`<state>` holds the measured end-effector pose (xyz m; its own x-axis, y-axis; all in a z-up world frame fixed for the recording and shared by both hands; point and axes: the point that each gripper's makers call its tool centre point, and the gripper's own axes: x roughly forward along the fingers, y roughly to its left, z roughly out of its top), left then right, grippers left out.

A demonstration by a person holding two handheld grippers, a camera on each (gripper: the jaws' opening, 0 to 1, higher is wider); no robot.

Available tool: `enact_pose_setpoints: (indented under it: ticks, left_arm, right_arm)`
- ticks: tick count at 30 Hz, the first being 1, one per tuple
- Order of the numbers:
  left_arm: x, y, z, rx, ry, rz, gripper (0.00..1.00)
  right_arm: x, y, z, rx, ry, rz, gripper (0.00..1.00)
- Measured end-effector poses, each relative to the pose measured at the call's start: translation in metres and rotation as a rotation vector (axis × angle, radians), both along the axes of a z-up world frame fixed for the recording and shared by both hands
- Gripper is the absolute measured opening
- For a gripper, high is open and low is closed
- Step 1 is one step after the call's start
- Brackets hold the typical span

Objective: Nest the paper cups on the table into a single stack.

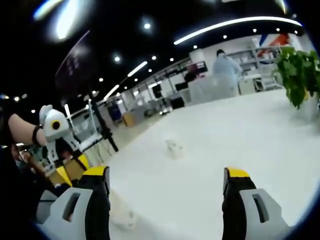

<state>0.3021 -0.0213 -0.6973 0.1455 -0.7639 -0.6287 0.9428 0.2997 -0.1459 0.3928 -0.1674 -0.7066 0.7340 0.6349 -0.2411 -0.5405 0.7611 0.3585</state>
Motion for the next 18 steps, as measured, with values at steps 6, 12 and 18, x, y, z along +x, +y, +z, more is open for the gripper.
enact_pose_setpoints:
  ticks: [6, 12, 18]
  left_arm:
    - [0.023, 0.008, 0.019, -0.164, -0.001, 0.201, 0.37]
    - [0.038, 0.020, 0.034, -0.276, -0.014, 0.333, 0.52]
    - [0.040, 0.028, 0.037, -0.302, -0.039, 0.368, 0.57]
  right_arm:
    - [-0.001, 0.003, 0.001, 0.000, -0.006, 0.012, 0.92]
    - [-0.004, 0.004, 0.000, -0.015, -0.001, 0.027, 0.93]
    - [-0.004, 0.002, -0.005, -0.034, 0.015, 0.040, 0.92]
